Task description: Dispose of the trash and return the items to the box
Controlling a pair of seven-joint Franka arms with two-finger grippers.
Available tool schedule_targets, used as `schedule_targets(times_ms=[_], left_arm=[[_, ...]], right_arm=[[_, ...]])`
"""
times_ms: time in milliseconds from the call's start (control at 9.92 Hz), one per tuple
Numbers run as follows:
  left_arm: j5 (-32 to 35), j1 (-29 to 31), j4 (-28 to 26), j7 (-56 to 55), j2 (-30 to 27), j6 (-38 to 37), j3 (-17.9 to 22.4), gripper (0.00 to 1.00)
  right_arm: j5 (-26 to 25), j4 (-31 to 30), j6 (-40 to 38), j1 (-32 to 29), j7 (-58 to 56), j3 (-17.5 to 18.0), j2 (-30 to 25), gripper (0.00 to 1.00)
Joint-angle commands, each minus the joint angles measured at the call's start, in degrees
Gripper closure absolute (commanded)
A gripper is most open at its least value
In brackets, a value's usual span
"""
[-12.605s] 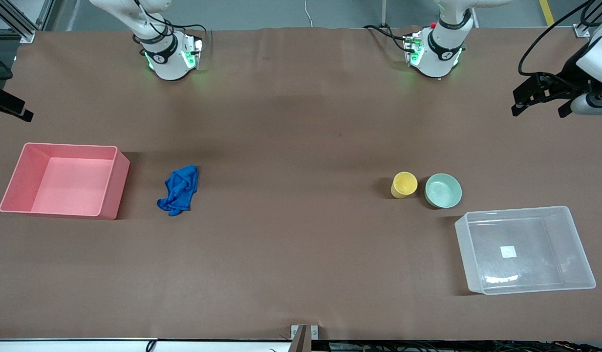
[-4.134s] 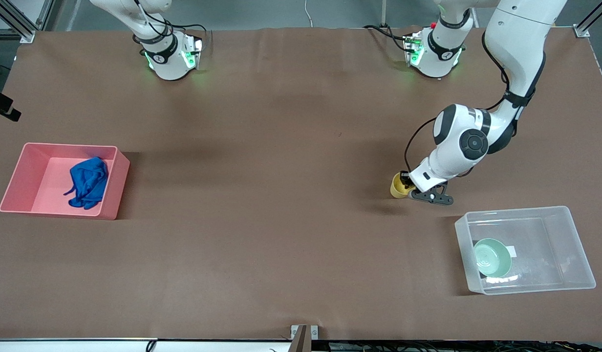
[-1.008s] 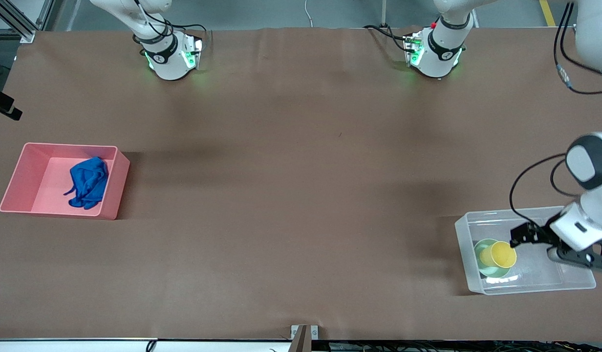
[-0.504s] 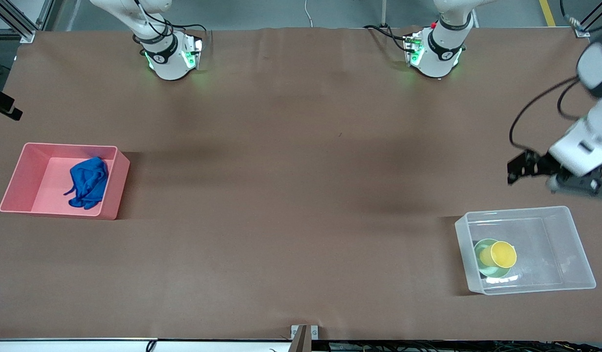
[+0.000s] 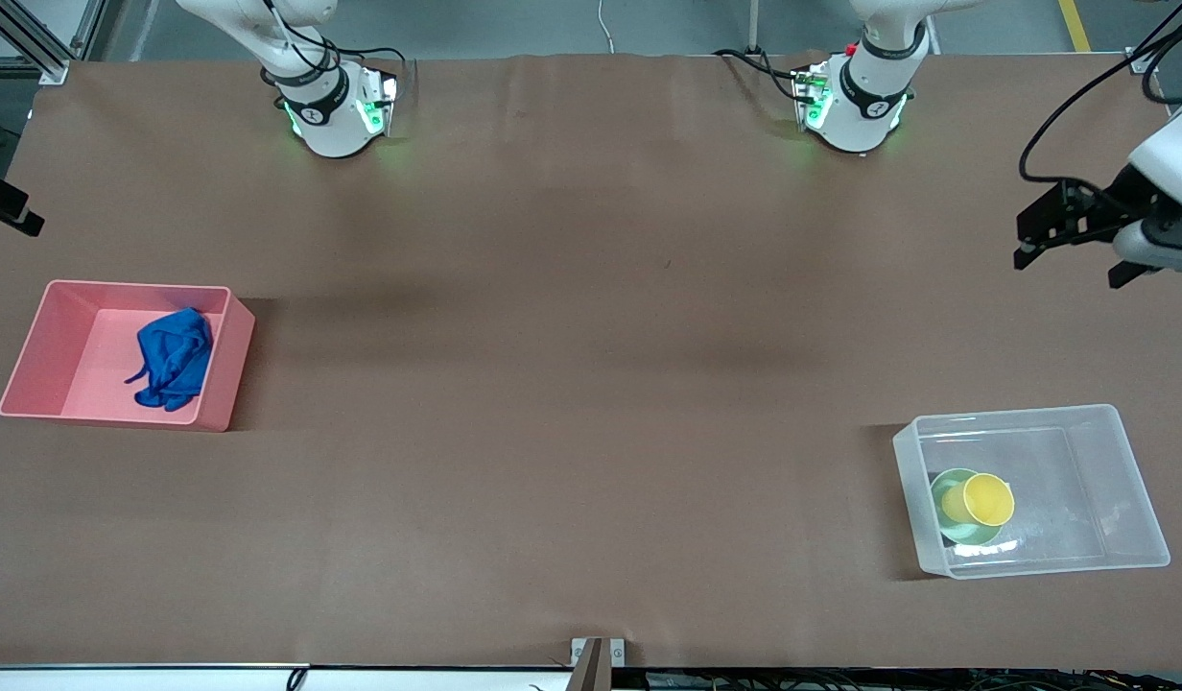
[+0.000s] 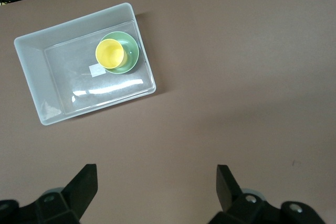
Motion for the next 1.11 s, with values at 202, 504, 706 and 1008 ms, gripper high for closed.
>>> schedule_targets(times_ms=[202,504,706,1008], left_arm=[[0.25,-7.90,0.06,-4.76,-2.37,-5.94,8.41,0.00],[2.18,-8.70,-1.52,-8.20,-2.37,-5.85,7.62,0.00],[2.18,-8.43,-1.52,-8.55,-2.11,-5.94,7.62,0.00],[2.18,-8.26,-1.52,-9.34,-1.93,-5.94,7.70,0.00]], right_arm=[[0.48,0.01,-0.36,-0.74,-0.77,0.45,-0.31,0.00],[0.48,0.01,-0.36,-0.74,-0.69,0.45,-0.31,0.00],[0.48,0.01,-0.36,-0.74,-0.69,0.45,-0.31,0.00],[0.48,0.01,-0.36,-0.74,-0.69,0.45,-0.31,0.00]])
